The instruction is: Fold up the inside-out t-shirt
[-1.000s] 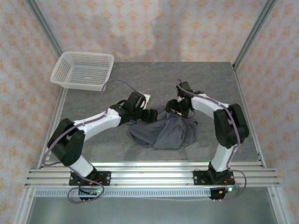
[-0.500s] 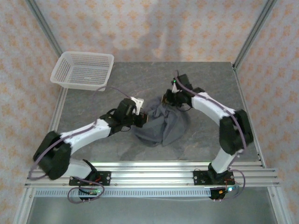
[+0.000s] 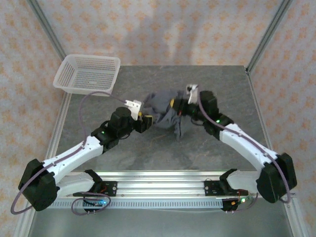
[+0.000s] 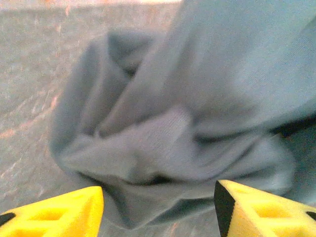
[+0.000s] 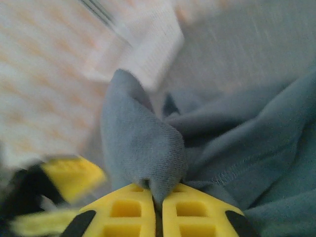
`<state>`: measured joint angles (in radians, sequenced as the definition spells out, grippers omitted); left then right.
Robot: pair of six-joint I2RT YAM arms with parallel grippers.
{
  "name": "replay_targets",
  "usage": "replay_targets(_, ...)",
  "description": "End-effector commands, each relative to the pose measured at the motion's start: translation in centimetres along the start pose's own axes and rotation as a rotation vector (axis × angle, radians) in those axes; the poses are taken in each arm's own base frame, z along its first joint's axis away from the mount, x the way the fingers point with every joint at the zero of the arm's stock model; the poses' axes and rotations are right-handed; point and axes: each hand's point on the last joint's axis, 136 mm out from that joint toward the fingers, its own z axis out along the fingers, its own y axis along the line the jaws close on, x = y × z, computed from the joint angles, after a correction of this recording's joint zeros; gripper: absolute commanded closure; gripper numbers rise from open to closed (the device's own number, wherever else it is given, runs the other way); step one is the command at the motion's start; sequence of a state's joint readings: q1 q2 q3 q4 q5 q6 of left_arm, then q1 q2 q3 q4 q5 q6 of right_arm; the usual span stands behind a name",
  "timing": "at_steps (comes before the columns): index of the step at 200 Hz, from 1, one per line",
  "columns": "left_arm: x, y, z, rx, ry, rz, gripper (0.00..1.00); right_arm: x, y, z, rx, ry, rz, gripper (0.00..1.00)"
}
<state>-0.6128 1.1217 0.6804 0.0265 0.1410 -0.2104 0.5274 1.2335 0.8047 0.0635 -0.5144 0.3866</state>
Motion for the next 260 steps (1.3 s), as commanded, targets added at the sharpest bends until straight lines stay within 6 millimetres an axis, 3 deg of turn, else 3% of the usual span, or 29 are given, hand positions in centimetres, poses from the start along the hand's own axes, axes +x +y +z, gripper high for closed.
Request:
replay_targets(1, -1.4, 0.5, -0.5, -0.028, -0.070, -0.046, 0.33, 4.0, -2.0, -0.4, 0.047, 0.080, 0.059, 0.75)
replay_targets(16, -1.7, 0.7, -0.4, -0.045, -0.064, -0.042, 0.33, 4.1, -3.1, -1.9, 0.114, 0.036, 0.067, 0.59)
replay_targets(41, -1.9, 0.9, 0.5, -0.070, -0.019, -0.067, 0.33, 3.1, -4.2, -4.6, 0.199, -0.068, 0.013, 0.50)
replay_targets(57, -1.4, 0.7, 1.6, -0.058, 0.031, -0.123, 0.34, 2.9, -3.4, -4.9, 0.192, -0.049, -0.068, 0.43)
replay_targets(90, 2.5, 1.2, 5.2, -0.081, 0.208, -0.256, 0.35, 4.6, -0.3, -1.4, 0.184, 0.141, -0.261, 0.27)
replay_targets(112, 4.9, 1.5, 6.7, -0.069, 0.264, -0.361, 0.35, 6.0, -3.2, 2.0, 0.368, 0.245, -0.316, 0.25)
replay_targets(127, 6.8, 1.7, 7.5, -0.070, 0.326, -0.426, 0.35, 6.2, -5.9, 3.1, 0.499, 0.277, -0.330, 0.29)
replay_targets(143, 9.4, 2.5, 8.0, -0.112, 0.392, -0.461, 0.39, 6.2, -6.6, 3.6, 0.535, 0.286, -0.345, 0.44)
replay_targets(163, 11.5, 3.8, 8.1, -0.164, 0.407, -0.515, 0.61, 5.0, -5.5, 3.0, 0.506, 0.233, -0.337, 0.81)
replay_targets(179, 11.7, 4.4, 8.0, -0.163, 0.389, -0.542, 0.90, 3.4, -5.3, 1.2, 0.515, 0.156, -0.314, 1.00)
replay_targets(185, 11.4, 4.6, 7.9, -0.160, 0.372, -0.550, 1.00, 2.8, -5.6, 0.2, 0.526, 0.119, -0.290, 1.00)
replay_targets(199, 10.3, 5.1, 7.3, -0.156, 0.327, -0.549, 1.00, 1.2, -6.9, -2.6, 0.557, 0.016, -0.214, 1.00)
replay_targets(211, 9.3, 5.9, 6.5, -0.172, 0.299, -0.534, 1.00, 0.4, -9.2, -5.5, 0.615, -0.075, -0.127, 1.00)
replay_targets(235, 7.6, 6.3, 5.3, -0.162, 0.263, -0.493, 1.00, 1.8, -14.9, -10.4, 0.752, -0.178, 0.055, 1.00)
replay_targets(243, 7.1, 5.6, 5.2, -0.121, 0.259, -0.474, 1.00, 2.6, -15.0, -10.5, 0.737, -0.152, 0.045, 1.00)
replay_targets(251, 6.6, 4.7, 5.2, -0.065, 0.259, -0.462, 0.89, 3.6, -13.9, -9.5, 0.651, -0.087, 0.018, 1.00)
replay_targets(257, 6.5, 4.3, 5.1, -0.041, 0.261, -0.462, 0.76, 4.2, -12.4, -8.4, 0.550, -0.038, 0.005, 0.93)
replay_targets(260, 6.5, 4.1, 5.1, -0.033, 0.263, -0.463, 0.71, 4.5, -11.1, -7.7, 0.480, -0.010, -0.004, 0.85)
